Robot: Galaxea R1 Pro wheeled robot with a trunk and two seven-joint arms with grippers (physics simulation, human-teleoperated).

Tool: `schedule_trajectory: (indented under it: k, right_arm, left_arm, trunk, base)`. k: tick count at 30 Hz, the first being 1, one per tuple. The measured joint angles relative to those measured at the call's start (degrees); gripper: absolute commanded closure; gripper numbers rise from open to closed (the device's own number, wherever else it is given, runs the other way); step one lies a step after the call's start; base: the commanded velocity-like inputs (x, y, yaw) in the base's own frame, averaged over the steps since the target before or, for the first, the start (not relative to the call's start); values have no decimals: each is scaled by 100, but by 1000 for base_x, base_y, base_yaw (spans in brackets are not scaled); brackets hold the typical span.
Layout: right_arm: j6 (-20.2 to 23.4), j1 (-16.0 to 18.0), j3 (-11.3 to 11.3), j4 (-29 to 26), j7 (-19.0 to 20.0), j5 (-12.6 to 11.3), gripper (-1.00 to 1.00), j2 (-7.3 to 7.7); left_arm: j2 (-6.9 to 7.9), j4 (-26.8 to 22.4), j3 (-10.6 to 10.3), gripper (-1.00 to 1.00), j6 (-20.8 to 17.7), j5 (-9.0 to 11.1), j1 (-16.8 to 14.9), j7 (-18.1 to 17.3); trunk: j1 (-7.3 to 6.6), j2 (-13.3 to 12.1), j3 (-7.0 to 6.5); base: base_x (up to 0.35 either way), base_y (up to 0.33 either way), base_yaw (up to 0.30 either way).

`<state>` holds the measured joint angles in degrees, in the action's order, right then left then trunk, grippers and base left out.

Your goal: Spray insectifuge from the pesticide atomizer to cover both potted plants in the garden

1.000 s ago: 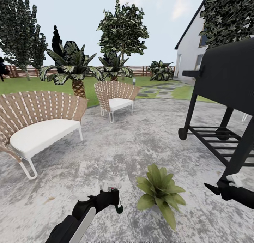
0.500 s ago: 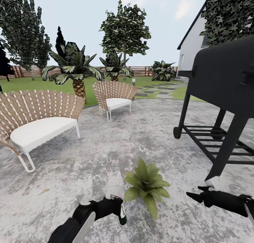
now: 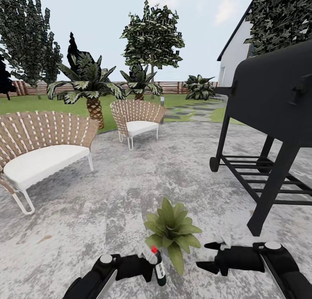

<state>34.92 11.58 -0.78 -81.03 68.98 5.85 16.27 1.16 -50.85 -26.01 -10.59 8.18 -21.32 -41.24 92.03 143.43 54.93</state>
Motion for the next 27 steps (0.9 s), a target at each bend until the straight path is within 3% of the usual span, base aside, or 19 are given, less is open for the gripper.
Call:
schedule_trajectory:
  k: [1, 2, 3, 4, 9, 12, 13, 15, 19, 20, 22, 27]
  right_arm:
    - [0, -1, 54, 0, 5, 2, -100, 0]
    - [-7, 0, 83, 0, 8, 3, -100, -3]
    - [-23, 0, 99, 0, 7, 2, -100, -3]
    - [-41, 1, 99, 0, 13, -2, -100, -2]
    - [-120, 16, 100, -7, 22, -57, -100, -15]
    - [-76, 265, 131, -2, 9, -61, -100, -507]
    - [-46, 366, 172, 4, -13, -19, -100, -757]
    - [-51, 422, 395, 14, -42, 8, -100, -928]
    - [-46, 449, 633, 53, -391, 13, -100, -1009]
    - [-42, 449, 649, 53, -412, 16, 100, -1010]
    - [-33, 450, 697, 52, -425, 20, 100, -1005]
    - [-26, 450, 1087, 67, -438, 29, 100, -1011]
  left_arm:
    - [16, -19, 0, 100, 13, -159, -1, -462]
    - [25, -22, 22, 100, 18, -472, -2, -895]
    - [24, 7, 65, 100, -1, -802, -2, -1219]
    - [18, 52, 111, 100, -32, -956, -4, -1357]
    - [-44, 279, 121, 100, -16, -1114, -213, -1439]
    - [-55, 347, 121, 100, 351, -1336, -269, -1411]
    - [-55, 361, 121, 100, 434, -1364, -307, -1399]
    - [-59, 457, 121, 100, 474, -1381, -330, -1380]
    - [-145, 573, 121, 100, 512, -1389, -367, -1369]
    - [-156, 575, 118, 100, 513, -1391, -368, -1367]
    - [-165, 576, 120, 100, 514, -1391, -371, -1304]
    - [-209, 577, 122, 100, 514, -1390, -377, -1223]
  trunk:
    - [0, 0, 0]
    - [0, 0, 0]
    - [0, 0, 0]
    - [0, 0, 0]
    - [0, 0, 0]
    - [0, 0, 0]
    - [0, 0, 0]
    - [0, 0, 0]
    - [0, 0, 0]
    - [0, 0, 0]
    - [0, 0, 0]
    - [0, 0, 0]
  base:
    - [1, 0, 0]
    - [0, 0, 0]
    - [0, 0, 0]
    - [0, 0, 0]
    - [0, 0, 0]
    - [0, 0, 0]
    - [0, 0, 0]
    - [0, 0, 0]
    - [0, 0, 0]
    - [0, 0, 0]
    - [0, 0, 0]
    - [0, 0, 0]
